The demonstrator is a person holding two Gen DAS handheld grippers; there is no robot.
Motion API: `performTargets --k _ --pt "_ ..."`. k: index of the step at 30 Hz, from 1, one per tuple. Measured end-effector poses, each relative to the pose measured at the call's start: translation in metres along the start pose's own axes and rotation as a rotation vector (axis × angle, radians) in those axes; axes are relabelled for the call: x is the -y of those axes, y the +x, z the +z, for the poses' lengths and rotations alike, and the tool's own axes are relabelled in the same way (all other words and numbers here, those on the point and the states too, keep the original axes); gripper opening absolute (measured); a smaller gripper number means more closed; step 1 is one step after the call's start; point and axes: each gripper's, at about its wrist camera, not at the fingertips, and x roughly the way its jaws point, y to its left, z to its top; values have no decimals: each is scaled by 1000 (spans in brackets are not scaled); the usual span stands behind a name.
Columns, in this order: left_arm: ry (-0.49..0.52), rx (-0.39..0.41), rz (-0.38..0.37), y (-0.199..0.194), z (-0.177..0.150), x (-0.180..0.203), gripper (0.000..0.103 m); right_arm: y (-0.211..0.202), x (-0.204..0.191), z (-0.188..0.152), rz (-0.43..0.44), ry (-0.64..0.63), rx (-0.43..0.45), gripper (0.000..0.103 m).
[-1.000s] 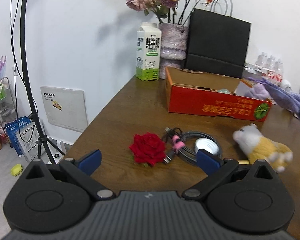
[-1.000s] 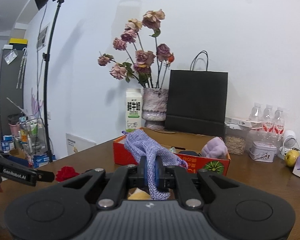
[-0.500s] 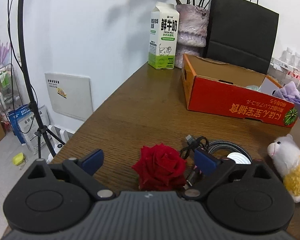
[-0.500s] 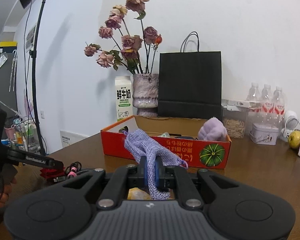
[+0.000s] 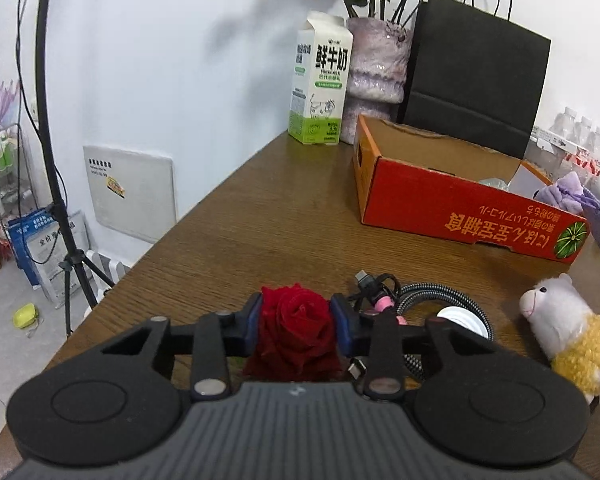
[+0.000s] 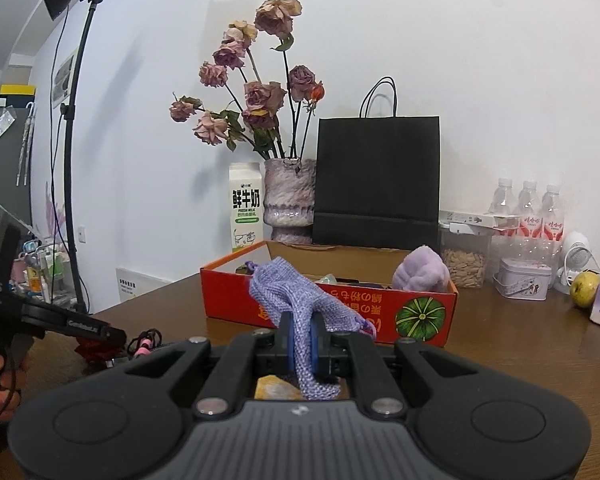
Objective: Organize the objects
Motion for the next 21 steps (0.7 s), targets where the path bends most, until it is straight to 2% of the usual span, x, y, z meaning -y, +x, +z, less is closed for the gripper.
performTargets --k 9,21 --pt "16 143 49 -31 -7 9 35 -3 -1 -1 -6 -1 17 7" --pt "33 205 18 -64 -18 35 34 -9 2 -3 3 7 34 7"
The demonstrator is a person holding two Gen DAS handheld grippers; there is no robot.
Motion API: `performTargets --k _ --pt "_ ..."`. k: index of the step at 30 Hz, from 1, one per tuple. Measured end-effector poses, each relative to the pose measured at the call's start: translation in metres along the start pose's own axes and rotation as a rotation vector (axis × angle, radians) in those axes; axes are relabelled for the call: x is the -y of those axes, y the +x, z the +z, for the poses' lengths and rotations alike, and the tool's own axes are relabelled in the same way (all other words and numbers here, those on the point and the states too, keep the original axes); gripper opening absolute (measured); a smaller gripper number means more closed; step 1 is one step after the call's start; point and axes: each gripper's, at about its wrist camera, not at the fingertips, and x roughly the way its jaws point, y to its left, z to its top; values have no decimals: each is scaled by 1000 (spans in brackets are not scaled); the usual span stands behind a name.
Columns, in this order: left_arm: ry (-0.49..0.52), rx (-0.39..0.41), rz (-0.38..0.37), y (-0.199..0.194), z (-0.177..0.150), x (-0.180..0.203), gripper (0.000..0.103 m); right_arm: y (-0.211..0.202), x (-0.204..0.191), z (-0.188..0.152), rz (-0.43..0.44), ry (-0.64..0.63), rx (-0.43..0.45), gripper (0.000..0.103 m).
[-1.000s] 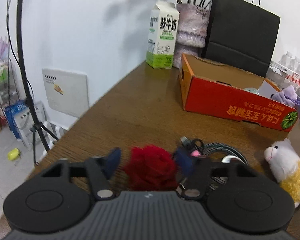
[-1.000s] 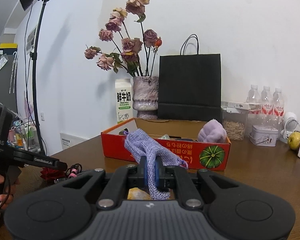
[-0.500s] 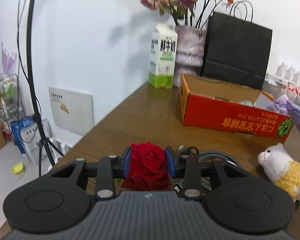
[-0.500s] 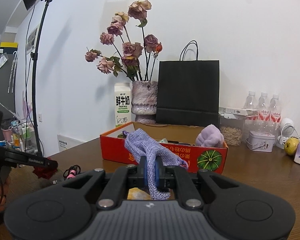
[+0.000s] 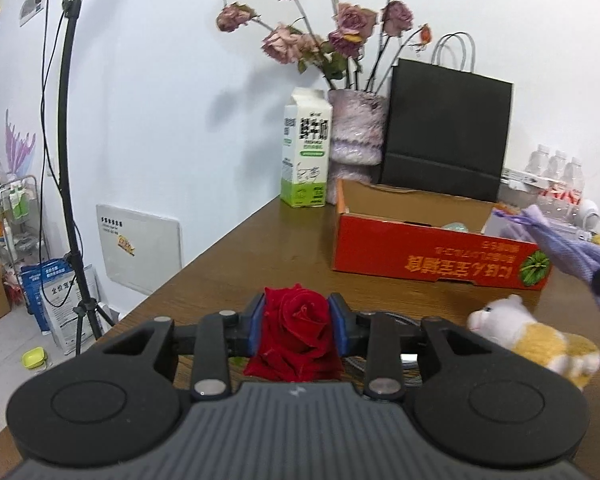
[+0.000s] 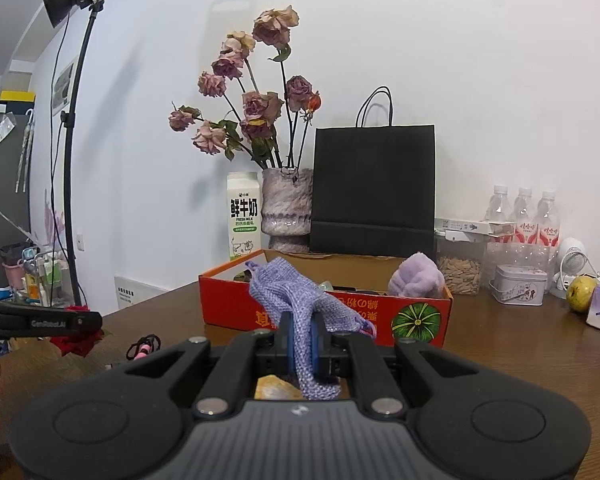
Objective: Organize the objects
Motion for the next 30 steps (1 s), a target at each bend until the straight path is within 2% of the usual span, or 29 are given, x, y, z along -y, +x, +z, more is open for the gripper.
performTargets --k 11,20,30 --pt "57 35 -86 -26 6 33 34 -6 1 1 19 -2 16 7" --pt "58 59 -161 -36 17 68 34 -8 2 1 10 -2 28 7" --pt "47 66 -192 -31 30 96 33 -6 10 9 -2 23 42 7"
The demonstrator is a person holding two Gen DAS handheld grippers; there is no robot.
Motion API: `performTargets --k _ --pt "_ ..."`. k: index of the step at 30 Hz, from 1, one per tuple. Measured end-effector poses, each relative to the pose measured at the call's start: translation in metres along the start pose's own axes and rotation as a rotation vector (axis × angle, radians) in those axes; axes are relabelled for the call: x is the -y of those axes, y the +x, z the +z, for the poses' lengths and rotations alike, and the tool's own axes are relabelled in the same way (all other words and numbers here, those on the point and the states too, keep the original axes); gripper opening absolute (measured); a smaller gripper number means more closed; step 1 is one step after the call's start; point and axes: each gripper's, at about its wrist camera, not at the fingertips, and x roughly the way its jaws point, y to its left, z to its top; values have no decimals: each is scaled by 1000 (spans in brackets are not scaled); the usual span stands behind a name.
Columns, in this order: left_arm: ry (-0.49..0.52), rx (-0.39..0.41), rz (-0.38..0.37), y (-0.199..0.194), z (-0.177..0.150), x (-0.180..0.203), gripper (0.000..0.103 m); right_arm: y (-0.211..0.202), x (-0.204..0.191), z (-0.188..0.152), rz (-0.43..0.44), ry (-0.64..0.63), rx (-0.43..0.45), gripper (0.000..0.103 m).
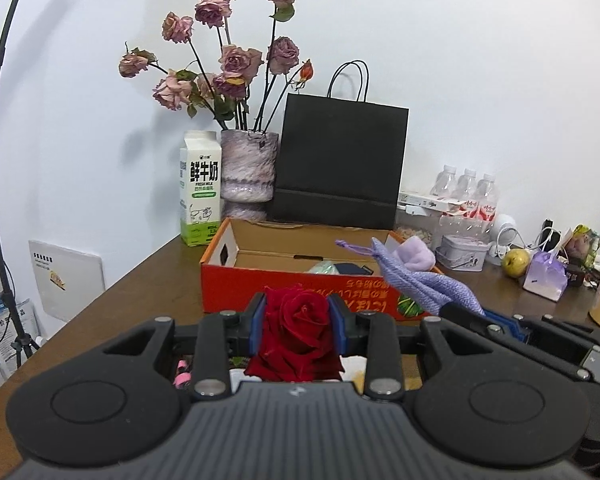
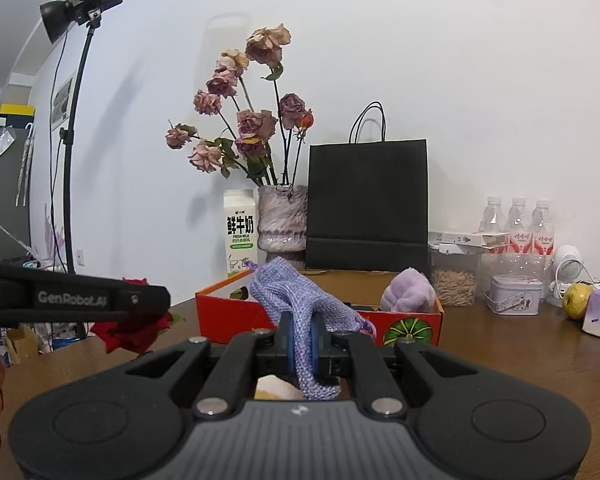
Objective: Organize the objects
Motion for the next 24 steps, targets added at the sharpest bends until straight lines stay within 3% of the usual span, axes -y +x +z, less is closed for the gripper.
performTargets --k 24 --pt "-43 28 5 42 42 10 33 41 17 41 42 -18 -8 7"
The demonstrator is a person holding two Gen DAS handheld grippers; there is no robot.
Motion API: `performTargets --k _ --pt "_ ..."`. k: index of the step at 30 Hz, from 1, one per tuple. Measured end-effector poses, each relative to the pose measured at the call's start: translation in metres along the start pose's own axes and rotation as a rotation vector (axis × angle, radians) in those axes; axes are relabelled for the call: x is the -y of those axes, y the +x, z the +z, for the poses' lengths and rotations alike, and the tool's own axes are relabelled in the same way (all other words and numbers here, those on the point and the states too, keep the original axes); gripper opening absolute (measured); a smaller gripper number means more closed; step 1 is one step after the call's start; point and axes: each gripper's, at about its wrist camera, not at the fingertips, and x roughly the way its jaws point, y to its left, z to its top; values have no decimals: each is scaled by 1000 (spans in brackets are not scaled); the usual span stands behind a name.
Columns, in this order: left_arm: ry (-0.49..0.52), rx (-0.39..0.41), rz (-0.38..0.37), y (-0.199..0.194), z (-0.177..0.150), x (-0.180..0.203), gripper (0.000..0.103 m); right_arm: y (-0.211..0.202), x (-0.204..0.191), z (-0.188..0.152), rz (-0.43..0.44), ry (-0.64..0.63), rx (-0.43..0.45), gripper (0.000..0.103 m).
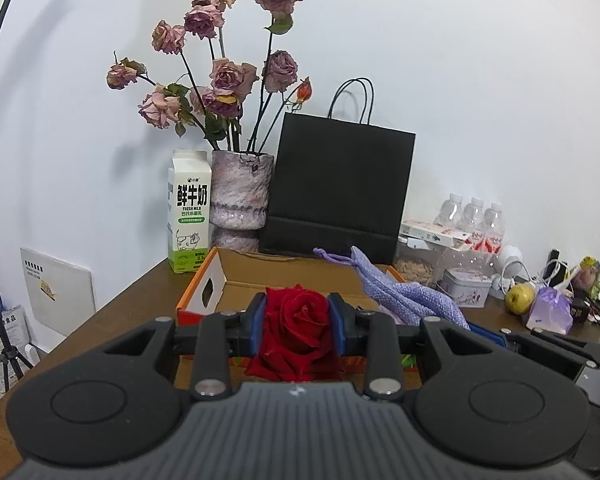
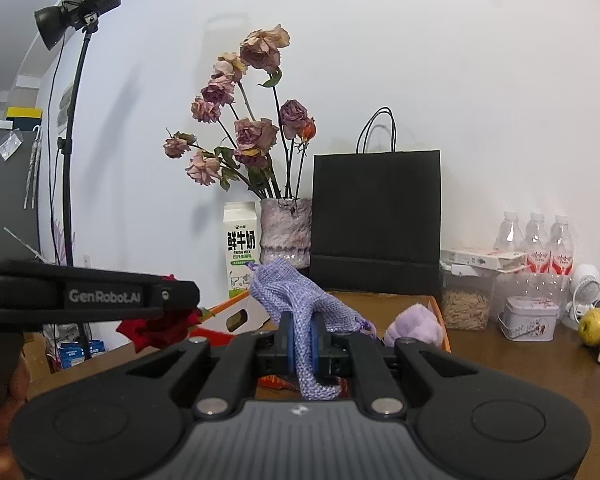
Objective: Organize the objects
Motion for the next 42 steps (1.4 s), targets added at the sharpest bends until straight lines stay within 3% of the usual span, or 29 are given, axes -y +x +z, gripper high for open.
performTargets --k 14,23,42 --pt "-60 -23 27 58 12 -16 33 47 4 20 -8 0 38 7" --pt "-89 -59 42 95 18 -29 33 81 9 24 7 2 26 7" --pt "-85 -54 52 158 38 -33 33 148 24 25 17 -20 -24 7"
